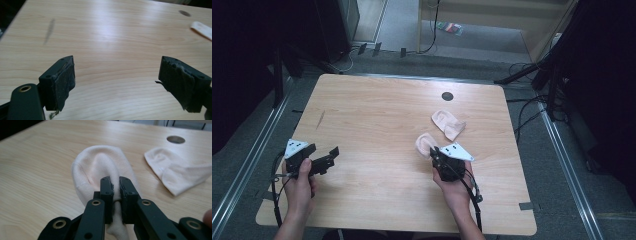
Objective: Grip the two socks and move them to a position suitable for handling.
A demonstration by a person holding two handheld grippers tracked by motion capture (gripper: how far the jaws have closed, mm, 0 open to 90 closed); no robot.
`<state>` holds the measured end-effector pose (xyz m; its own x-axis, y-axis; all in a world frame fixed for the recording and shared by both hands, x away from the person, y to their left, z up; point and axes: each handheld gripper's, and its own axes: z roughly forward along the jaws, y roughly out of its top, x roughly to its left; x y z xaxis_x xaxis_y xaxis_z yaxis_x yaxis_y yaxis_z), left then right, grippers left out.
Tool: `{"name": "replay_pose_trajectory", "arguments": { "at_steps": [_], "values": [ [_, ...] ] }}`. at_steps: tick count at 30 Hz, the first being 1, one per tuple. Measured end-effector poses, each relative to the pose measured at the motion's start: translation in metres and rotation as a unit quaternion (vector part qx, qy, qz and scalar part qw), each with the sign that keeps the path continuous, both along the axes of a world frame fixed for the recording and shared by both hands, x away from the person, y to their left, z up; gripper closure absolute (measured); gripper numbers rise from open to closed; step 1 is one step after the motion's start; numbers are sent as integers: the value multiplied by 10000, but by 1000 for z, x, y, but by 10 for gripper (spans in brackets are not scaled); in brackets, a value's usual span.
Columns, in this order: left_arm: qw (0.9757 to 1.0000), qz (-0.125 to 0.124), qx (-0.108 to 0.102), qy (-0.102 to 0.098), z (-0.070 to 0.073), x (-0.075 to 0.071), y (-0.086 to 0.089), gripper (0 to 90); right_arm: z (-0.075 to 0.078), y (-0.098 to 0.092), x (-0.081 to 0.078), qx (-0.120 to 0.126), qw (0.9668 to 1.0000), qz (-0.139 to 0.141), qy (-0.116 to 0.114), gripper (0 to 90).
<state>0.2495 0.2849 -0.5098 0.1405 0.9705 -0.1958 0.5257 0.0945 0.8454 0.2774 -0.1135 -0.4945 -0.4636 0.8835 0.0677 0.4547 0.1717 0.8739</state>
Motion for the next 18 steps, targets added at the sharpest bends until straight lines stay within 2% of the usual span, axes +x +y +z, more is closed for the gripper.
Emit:
{"name": "replay_pose_trajectory", "arguments": {
  "at_steps": [1,2,3,4,5,6,7,11,12,13,14,18],
  "values": [
    [10000,0,0,0,0,0,0,145,0,0,0,0,10000,0,0,832],
    [9999,-127,-2,-34,2,-2,-10,145,10,4,-10,133,9998,97,-107,832],
    [9996,-281,32,-41,4,-4,-20,144,12,7,-13,166,9997,128,-120,832],
    [9996,-281,32,-41,4,-4,-20,145,14,9,-16,171,9996,168,-147,832],
    [9992,-385,19,-57,5,-6,-26,145,14,9,-16,171,9996,168,-147,832],
    [9979,-635,-45,-99,7,-9,-38,145,18,16,-24,219,9991,287,-207,831],
    [9979,-635,-45,-99,7,-9,-38,144,19,19,-27,224,9990,310,-222,831],
    [9935,-1122,-171,-129,9,-12,-59,146,18,30,-36,217,9985,433,-242,831],
    [9906,-1343,-237,-127,9,-13,-67,148,14,38,-40,177,9983,512,-216,830],
    [9906,-1343,-237,-127,9,-13,-67,148,14,38,-40,177,9983,512,-216,830],
    [9888,-1460,-271,-124,8,-14,-72,148,12,40,-41,163,9982,549,-194,829],
    [9847,-1713,-329,-28,6,-13,-78,149,-4,55,-46,210,9977,636,82,829]
  ]
}}
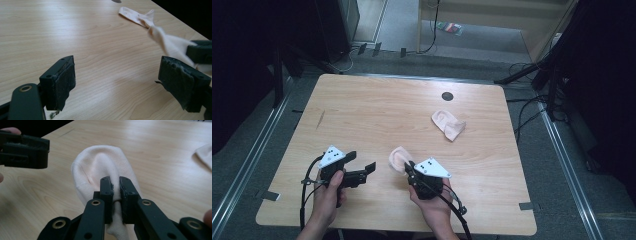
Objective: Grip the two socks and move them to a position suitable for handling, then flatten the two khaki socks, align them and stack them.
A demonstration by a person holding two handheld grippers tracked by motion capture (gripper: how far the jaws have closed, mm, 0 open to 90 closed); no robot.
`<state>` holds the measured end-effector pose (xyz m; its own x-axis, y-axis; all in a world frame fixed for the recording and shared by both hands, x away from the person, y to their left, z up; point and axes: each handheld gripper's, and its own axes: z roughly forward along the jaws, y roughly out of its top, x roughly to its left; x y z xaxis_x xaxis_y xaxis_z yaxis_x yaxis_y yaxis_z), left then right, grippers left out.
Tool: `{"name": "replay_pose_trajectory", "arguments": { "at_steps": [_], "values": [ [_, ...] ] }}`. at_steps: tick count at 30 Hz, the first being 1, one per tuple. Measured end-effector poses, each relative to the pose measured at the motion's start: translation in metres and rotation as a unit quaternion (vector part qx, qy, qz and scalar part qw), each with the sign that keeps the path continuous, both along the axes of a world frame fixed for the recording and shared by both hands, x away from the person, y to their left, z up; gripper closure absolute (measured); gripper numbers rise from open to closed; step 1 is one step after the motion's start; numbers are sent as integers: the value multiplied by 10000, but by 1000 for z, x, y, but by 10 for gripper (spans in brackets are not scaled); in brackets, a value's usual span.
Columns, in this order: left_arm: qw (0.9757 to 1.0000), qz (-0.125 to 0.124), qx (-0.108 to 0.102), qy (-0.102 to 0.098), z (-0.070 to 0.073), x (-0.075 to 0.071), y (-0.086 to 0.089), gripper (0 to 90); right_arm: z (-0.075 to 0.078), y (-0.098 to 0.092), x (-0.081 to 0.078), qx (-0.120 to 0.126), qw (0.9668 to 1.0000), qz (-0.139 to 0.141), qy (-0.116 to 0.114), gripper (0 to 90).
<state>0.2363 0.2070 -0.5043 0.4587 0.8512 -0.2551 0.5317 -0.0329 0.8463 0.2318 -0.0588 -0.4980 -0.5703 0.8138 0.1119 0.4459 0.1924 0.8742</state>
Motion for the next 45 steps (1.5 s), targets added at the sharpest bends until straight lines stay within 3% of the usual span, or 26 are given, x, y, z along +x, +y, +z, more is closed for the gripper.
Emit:
{"name": "replay_pose_trajectory", "arguments": {
  "at_steps": [3,4,5,6,8,11,12,13,15,16,18,19,20,21,24,25,27,29,31,33,35,36,39,40,43,45],
  "values": [
    [9999,-31,-55,81,-2,1,2,151,-7,6,-2,-51,9999,40,103,814],
    [9999,-28,-69,146,-4,2,3,151,-13,11,-1,-17,9996,167,207,644],
    [9999,-28,-69,146,-4,2,3,151,-13,11,-1,-17,9996,167,207,644],
    [9998,-12,-63,191,-5,3,4,152,-13,13,1,8,9993,286,232,433],
    [9995,-37,-20,300,-8,4,3,156,-6,5,3,231,9993,190,222,380],
    [9989,-100,66,456,-11,5,-1,186,1,-7,6,341,9992,-48,202,379],
    [9981,-136,172,569,-14,6,-7,245,4,-21,7,390,9985,-214,305,379],
    [9981,-136,172,569,-14,6,-7,246,4,-27,5,378,9980,-295,409,378],
    [9975,-282,182,617,-17,5,-14,274,-2,-37,1,271,9976,-364,515,378],
    [9955,-345,329,822,-22,7,-23,298,-8,-42,-2,243,9973,-396,572,378],
    [9933,-443,442,974,-27,9,-30,307,-21,-48,-7,128,9961,-448,753,380],
    [9933,-443,442,974,-27,9,-30,324,-21,-48,-7,128,9961,-448,753,380],
    [9919,-536,453,1059,-30,10,-36,350,-33,-46,-7,22,9946,-433,945,378],
    [9919,-536,453,1059,-30,10,-36,384,-35,-43,-7,1,9944,-376,990,377],
    [9917,-526,602,1012,-32,9,-42,455,-38,-34,-7,-31,9947,-204,1006,373],
    [9905,-517,760,1021,-35,9,-45,548,-43,-25,-8,-151,9943,-77,1049,374],
    [9901,-543,789,1028,-38,10,-45,654,-48,-20,-7,-208,9935,-95,1118,388],
    [9897,-672,769,1005,-39,11,-45,848,-49,-18,-7,-216,9936,-101,1107,422],
    [9894,-905,661,928,-38,10,-44,875,-50,-11,-10,-233,9952,-30,954,468],
    [9897,-1031,586,798,-34,8,-43,887,-51,-4,-13,-373,9958,-31,833,457],
    [9902,-1101,486,708,-28,7,-42,889,-53,-3,-11,-338,9950,-141,927,445],
    [9903,-1198,331,618,-23,6,-40,890,-53,-4,-9,-297,9946,-234,971,432],
    [9903,-1272,179,536,-16,5,-38,891,-53,-4,-8,-260,9943,-259,997,415],
    [9891,-1384,-16,496,-10,4,-36,891,-53,-4,-7,-265,9944,-256,988,410],
    [9855,-1639,-296,323,4,0,-36,891,-53,-1,-5,-373,9948,-230,921,407],
    [9846,-1686,-350,295,7,-1,-36,891,-53,0,-4,-402,9950,-181,894,430]
  ]
}}
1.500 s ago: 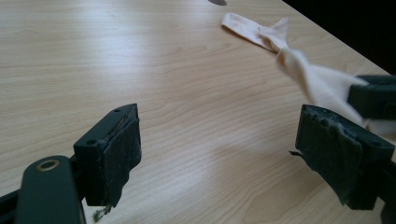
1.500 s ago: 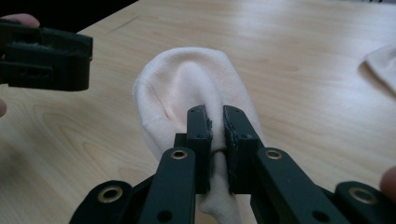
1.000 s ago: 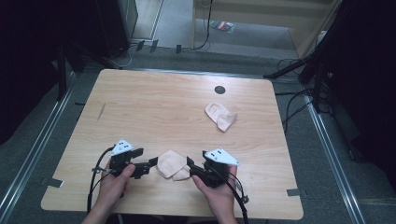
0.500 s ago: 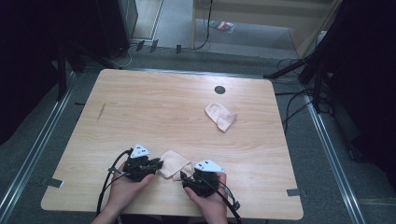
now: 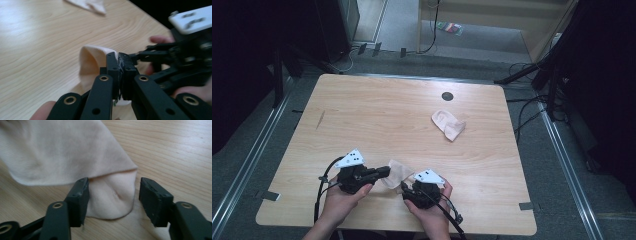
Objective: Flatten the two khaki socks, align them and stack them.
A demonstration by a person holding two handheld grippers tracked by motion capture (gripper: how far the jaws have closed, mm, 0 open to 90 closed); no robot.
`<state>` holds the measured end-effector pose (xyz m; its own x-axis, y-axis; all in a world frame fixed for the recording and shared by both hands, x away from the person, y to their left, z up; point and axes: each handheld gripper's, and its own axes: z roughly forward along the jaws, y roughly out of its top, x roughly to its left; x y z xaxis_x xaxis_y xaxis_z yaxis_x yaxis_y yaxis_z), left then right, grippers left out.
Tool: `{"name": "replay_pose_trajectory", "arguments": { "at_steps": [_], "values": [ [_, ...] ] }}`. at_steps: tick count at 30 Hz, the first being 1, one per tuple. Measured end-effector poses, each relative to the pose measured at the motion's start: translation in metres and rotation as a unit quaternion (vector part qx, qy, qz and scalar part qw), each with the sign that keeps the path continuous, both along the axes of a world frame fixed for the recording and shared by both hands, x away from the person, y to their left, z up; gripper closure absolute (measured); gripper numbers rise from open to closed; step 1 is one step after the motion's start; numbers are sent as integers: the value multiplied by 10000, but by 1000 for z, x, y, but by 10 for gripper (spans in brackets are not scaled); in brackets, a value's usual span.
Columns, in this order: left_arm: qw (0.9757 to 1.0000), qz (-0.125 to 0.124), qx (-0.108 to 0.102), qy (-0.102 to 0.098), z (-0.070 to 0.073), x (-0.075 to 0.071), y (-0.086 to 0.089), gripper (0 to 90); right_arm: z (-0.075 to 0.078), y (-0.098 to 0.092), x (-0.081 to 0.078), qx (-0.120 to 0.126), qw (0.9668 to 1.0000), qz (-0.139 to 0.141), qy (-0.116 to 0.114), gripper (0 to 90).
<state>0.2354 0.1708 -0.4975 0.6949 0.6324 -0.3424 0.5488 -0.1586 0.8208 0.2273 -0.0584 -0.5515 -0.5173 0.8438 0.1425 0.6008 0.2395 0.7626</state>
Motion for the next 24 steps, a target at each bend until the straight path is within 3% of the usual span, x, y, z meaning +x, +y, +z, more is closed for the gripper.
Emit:
{"name": "replay_pose_trajectory", "arguments": {
  "at_steps": [1,2,3,6,8,9,10,11,12,13,15,16,17,18,19,20,21,22,23,24],
  "values": [
    [9998,-141,-139,-53,6,-2,0,891,0,1,2,0,10000,68,-19,503],
    [9998,-141,-139,-53,6,-2,0,891,0,1,2,0,10000,68,-19,503],
    [9993,-246,-257,-86,10,-3,0,891,0,-2,5,50,10000,77,24,607],
    [9990,-269,-352,-71,12,-3,2,891,2,-9,9,89,9999,56,6,775],
    [9990,-230,-376,-53,11,0,10,891,5,-16,9,9,9996,-126,-261,860],
    [9991,-211,-375,-53,10,1,12,892,9,-21,10,-132,9983,-253,-516,874],
    [9991,-211,-375,-53,10,1,12,891,9,-21,10,-132,9983,-253,-516,874],
    [9994,-171,-304,-53,9,3,15,891,11,-23,9,-266,9965,-330,-716,878],
    [9999,-82,-87,-40,5,6,17,892,19,-30,8,-690,9874,-514,-1326,878],
    [9999,-82,-87,-40,5,6,17,892,19,-30,8,-690,9874,-514,-1326,878],
    [9993,-8,383,44,-7,12,18,891,23,-34,7,-1020,9794,-485,-1673,818],
    [9969,103,771,144,-18,15,19,890,22,-36,6,-1268,9758,-378,-1744,703],
    [9954,173,922,215,-23,17,20,890,21,-38,6,-1255,9772,-285,-1689,659],
    [9954,173,922,215,-23,17,20,890,21,-38,6,-1255,9772,-285,-1689,659],
    [9933,256,1071,348,-31,21,25,889,20,-46,6,-955,9862,-32,-1355,561],
    [9933,256,1071,348,-31,21,25,888,20,-46,6,-955,9862,-32,-1355,561],
    [9911,373,1226,372,-36,24,31,887,22,-53,8,-517,9936,157,-993,512],
    [9908,387,1235,408,-37,25,34,887,24,-56,8,-336,9952,243,-891,497],
    [9908,387,1235,408,-37,25,34,886,24,-56,8,-336,9952,243,-891,497],
    [9906,360,1222,494,-39,28,39,883,29,-61,9,61,9959,335,-842,495]
  ]
}}
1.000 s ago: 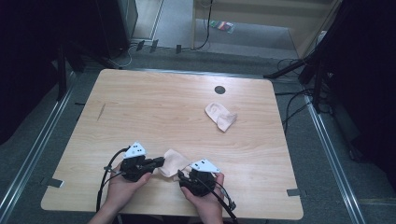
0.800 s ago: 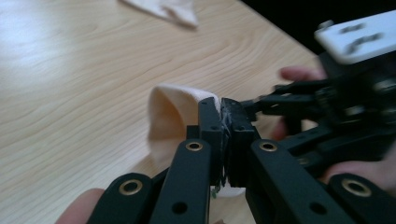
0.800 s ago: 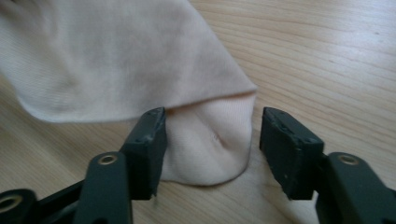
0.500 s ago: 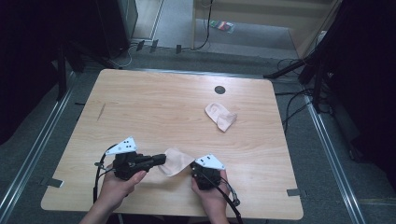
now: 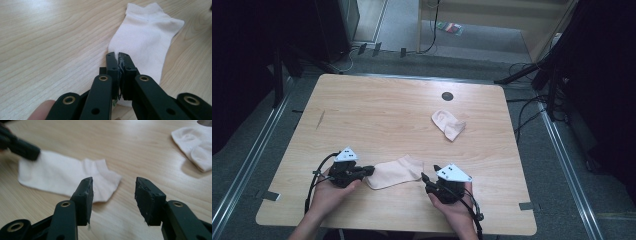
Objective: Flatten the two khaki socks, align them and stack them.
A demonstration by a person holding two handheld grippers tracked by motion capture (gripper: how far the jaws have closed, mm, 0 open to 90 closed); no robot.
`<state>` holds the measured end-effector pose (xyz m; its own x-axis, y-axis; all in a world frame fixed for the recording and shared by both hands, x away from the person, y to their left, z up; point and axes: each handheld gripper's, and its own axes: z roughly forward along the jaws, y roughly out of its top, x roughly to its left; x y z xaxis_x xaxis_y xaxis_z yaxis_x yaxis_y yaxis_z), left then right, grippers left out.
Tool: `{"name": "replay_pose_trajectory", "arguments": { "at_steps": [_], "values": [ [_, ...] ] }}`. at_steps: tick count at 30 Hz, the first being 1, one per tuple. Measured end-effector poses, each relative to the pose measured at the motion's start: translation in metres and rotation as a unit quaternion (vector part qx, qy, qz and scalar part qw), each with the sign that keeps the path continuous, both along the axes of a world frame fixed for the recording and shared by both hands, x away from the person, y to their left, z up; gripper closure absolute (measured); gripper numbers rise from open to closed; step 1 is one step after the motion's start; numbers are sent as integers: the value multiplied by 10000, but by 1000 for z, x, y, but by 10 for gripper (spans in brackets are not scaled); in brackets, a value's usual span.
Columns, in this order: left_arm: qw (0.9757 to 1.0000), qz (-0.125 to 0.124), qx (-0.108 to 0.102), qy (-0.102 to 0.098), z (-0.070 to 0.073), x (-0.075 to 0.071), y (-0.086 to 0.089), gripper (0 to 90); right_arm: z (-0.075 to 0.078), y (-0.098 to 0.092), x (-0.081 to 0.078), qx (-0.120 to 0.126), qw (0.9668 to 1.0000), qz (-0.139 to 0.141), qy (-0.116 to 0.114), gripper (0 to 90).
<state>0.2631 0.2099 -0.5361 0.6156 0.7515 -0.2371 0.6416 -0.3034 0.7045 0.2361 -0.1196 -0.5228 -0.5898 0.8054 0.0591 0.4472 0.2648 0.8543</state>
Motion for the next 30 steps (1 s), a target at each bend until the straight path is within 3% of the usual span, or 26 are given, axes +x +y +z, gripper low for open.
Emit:
{"name": "replay_pose_trajectory", "arguments": {
  "at_steps": [2,3,5,7,8,9,10,11,14,16,17,18,20,21,25,30],
  "values": [
    [10000,28,50,-16,-1,1,1,881,1,-1,1,140,9999,-15,7,496],
    [10000,45,79,-21,-2,1,1,871,1,2,8,456,9988,-151,125,494],
    [9999,52,152,-39,-5,3,0,870,-1,5,12,453,9987,-178,174,498],
    [9997,33,225,-86,-5,3,-3,870,-9,22,31,34,9994,-250,224,513],
    [9997,33,225,-86,-5,3,-3,871,-9,22,31,34,9994,-250,224,513],
    [9997,15,229,-115,-5,2,-4,871,-11,24,36,36,9991,-249,336,514],
    [9997,6,225,-128,-5,2,-4,872,-15,26,48,172,9969,-308,697,544],
    [9996,-34,217,-167,-6,2,-6,872,-18,26,51,193,9960,-305,822,557],
    [9995,-79,241,-165,-7,1,-8,873,-21,29,52,13,9960,-287,841,599],
    [9995,-83,246,-189,-7,1,-10,875,-25,32,51,-183,9961,-238,827,741],
    [9994,-83,280,-208,-8,1,-11,875,-25,32,51,-183,9961,-238,827,741],
    [9993,-58,309,-218,-7,1,-12,878,-26,32,48,-302,9964,-255,749,868],
    [9993,-32,323,-202,-6,0,-11,882,-25,30,47,-278,9961,-323,769,897],
    [9994,-50,281,-182,-5,0,-10,885,-23,22,45,-41,9959,-392,814,900],
    [9995,-118,271,-122,-5,-1,-9,886,-15,13,36,157,9954,-431,837,900],
    [9989,-330,307,-111,-2,-6,-12,887,-7,6,20,160,9953,-399,864,900]
  ]
}}
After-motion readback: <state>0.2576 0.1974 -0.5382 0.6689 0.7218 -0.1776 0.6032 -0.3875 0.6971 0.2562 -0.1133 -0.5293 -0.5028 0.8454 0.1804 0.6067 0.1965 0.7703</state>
